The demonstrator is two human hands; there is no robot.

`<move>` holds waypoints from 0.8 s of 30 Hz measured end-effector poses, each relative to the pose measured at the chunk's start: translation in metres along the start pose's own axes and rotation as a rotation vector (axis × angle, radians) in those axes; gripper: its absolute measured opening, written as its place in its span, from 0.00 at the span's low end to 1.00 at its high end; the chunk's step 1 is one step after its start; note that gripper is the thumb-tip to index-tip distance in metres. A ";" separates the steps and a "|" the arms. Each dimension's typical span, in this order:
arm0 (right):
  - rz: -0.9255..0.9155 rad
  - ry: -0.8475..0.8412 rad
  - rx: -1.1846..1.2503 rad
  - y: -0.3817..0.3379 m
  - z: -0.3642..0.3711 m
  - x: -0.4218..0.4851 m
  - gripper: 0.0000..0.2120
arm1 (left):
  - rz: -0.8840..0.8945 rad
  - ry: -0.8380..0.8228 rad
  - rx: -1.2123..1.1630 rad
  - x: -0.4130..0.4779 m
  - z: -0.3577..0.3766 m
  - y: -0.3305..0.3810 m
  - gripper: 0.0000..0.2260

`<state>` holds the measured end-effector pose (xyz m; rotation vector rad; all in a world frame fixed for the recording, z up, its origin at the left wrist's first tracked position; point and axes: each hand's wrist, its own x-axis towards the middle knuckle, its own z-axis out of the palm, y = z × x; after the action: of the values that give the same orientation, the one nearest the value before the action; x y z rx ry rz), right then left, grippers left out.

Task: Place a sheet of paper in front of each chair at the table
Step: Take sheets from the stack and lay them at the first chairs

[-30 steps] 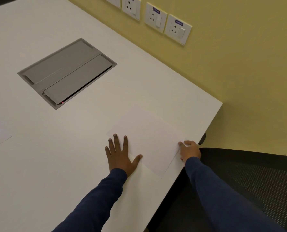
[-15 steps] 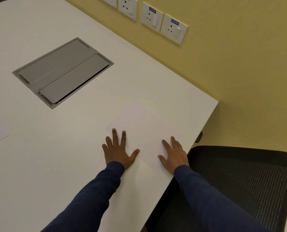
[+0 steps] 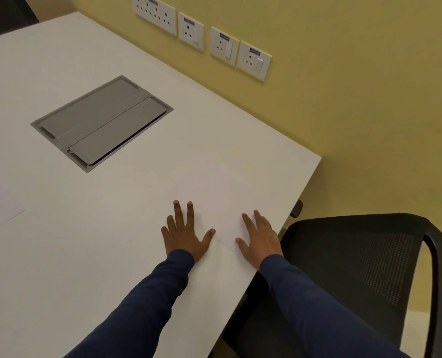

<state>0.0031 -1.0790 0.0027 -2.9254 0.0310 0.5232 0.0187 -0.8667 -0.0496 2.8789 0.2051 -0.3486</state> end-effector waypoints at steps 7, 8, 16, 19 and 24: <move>-0.017 0.118 0.016 -0.016 -0.032 -0.069 0.35 | 0.080 0.015 0.013 -0.065 -0.031 0.019 0.42; -0.026 0.139 0.014 -0.018 -0.035 -0.083 0.35 | 0.089 0.028 0.011 -0.079 -0.036 0.022 0.41; -0.080 0.282 0.019 -0.016 -0.044 -0.219 0.34 | 0.125 0.104 0.023 -0.218 -0.058 0.030 0.41; -0.100 0.339 0.033 -0.019 -0.049 -0.268 0.34 | 0.138 0.125 0.046 -0.269 -0.064 0.026 0.41; -0.104 0.371 0.033 -0.034 -0.045 -0.340 0.34 | 0.151 0.181 0.063 -0.332 -0.088 0.007 0.41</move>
<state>-0.2990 -1.0566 0.1676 -2.9275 -0.0655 -0.0391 -0.2805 -0.8883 0.1181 2.9651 0.0075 -0.0678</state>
